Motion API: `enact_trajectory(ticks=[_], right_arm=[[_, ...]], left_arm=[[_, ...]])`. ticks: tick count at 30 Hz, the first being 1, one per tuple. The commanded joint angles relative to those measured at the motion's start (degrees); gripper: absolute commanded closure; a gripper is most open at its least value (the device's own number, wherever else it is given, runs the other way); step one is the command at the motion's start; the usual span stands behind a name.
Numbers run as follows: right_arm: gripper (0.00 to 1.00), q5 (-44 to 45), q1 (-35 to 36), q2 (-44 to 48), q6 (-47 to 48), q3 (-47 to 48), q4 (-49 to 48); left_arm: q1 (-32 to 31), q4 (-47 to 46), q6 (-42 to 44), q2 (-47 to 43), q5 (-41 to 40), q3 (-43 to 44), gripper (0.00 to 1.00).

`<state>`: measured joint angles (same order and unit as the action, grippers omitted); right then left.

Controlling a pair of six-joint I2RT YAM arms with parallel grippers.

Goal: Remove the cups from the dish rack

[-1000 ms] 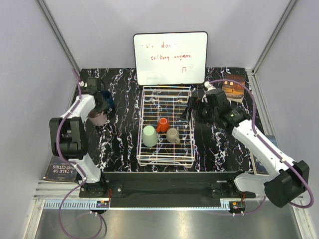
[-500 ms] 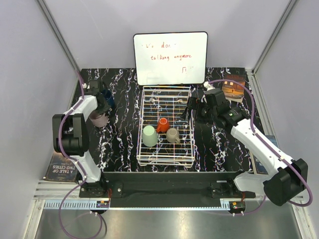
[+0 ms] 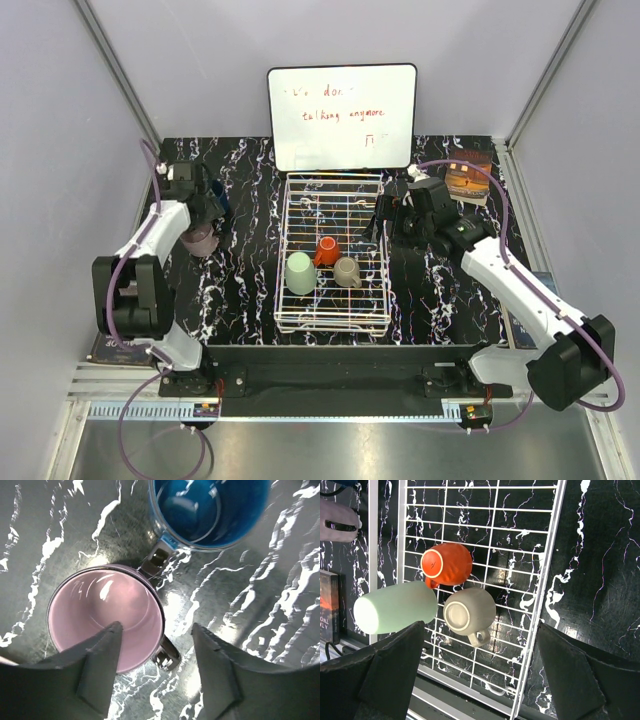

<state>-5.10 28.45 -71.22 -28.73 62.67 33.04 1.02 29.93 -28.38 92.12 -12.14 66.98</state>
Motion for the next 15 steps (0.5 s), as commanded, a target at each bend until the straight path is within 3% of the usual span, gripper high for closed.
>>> enact_trajectory(ticks=[1, 4, 5, 6, 7, 10, 12, 15], right_arm=[[0.00, 1.85, -0.06, -0.23, -0.01, 2.19, -0.34], [0.00, 2.38, -0.06, -1.11, -0.01, 2.98, 0.88], [0.00, 2.90, -0.06, -1.37, -0.10, 3.24, 1.15], [0.00, 4.73, 0.03, -1.72, -0.36, 3.77, 2.02], [0.00, 6.75, 0.12, -2.77, -0.71, 4.21, 2.81], [0.00, 12.11, 0.91, -4.36, -0.10, 5.27, 4.67], [0.00, 15.19, 2.22, -4.19, 2.26, 4.74, 4.23], [0.00, 31.05, 7.39, -2.26, 5.25, 4.21, 3.00]], left_arm=[[-0.75, 0.82, -1.59, -6.67, -3.23, 2.10, 0.31], [-6.26, 5.65, -2.73, -10.10, -9.72, 4.29, 0.25], [-8.46, 7.92, -2.56, -12.12, -14.18, 5.52, 0.16], [-11.10, 8.90, -2.30, -13.27, -17.10, 5.88, 0.01], [-16.87, 9.87, -2.21, -14.15, -20.08, 6.14, 0.01], [-26.46, 13.39, -3.25, -16.26, -26.61, 7.81, 0.01], [-29.74, 17.77, -6.23, -16.18, -29.07, 9.21, 0.01], [-35.54, 24.37, -11.59, -15.57, -32.32, 11.94, 0.01]])
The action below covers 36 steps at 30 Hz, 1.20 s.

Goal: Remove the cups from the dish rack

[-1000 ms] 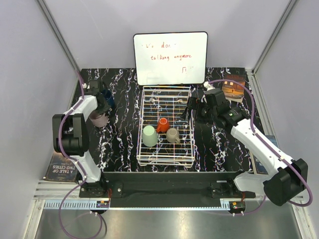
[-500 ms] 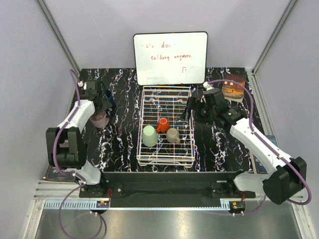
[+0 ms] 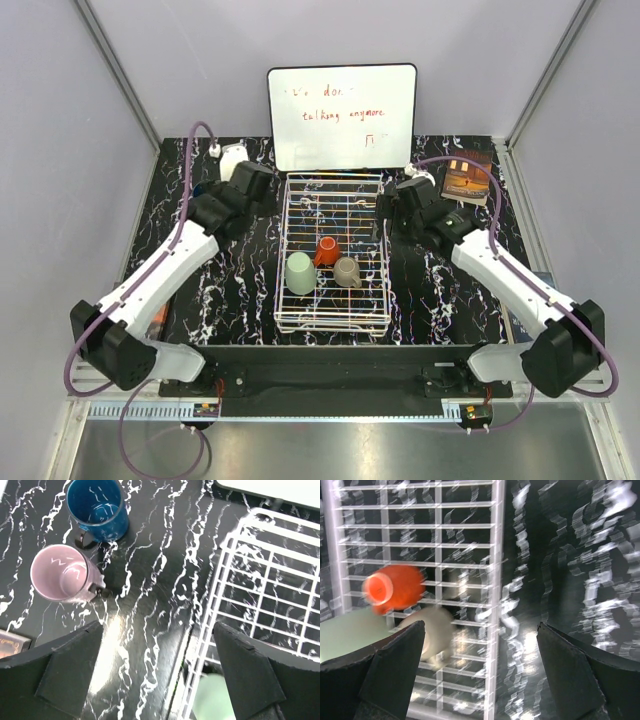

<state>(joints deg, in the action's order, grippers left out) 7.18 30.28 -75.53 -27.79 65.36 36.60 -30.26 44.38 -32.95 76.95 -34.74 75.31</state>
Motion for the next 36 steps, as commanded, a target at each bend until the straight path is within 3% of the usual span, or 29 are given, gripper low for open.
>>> enact_trajectory(ticks=[1, 6, 13, 16, 23, 36], right_arm=[[0.00, 19.44, 6.19, 2.31, 4.93, 1.78, -0.56], [0.00, 19.44, 8.65, 1.18, 5.73, 6.61, 6.02], [0.00, 9.78, 8.83, 5.21, 0.02, 2.67, 3.13], [0.00, 9.70, 8.83, 6.44, -0.86, 1.35, 3.30], [0.00, 9.61, 8.83, 8.11, -1.74, -0.50, 5.50], [0.00, 8.90, 8.92, 10.31, -2.53, -2.61, 5.76]], left_arm=[[-5.15, 10.98, -7.56, -0.57, -9.56, 3.70, 0.01], [-10.51, 9.94, -6.69, -4.07, -8.07, 2.39, 0.01], [-12.79, 1.97, -8.71, -12.42, 8.18, -7.18, 0.01], [-18.33, 0.27, -8.54, -13.49, 6.18, -9.57, 0.01], [-25.98, 0.36, -8.80, -8.75, 4.60, -10.18, 0.01], [-25.81, -4.04, -9.06, 2.59, 6.09, -10.01, 0.01]])
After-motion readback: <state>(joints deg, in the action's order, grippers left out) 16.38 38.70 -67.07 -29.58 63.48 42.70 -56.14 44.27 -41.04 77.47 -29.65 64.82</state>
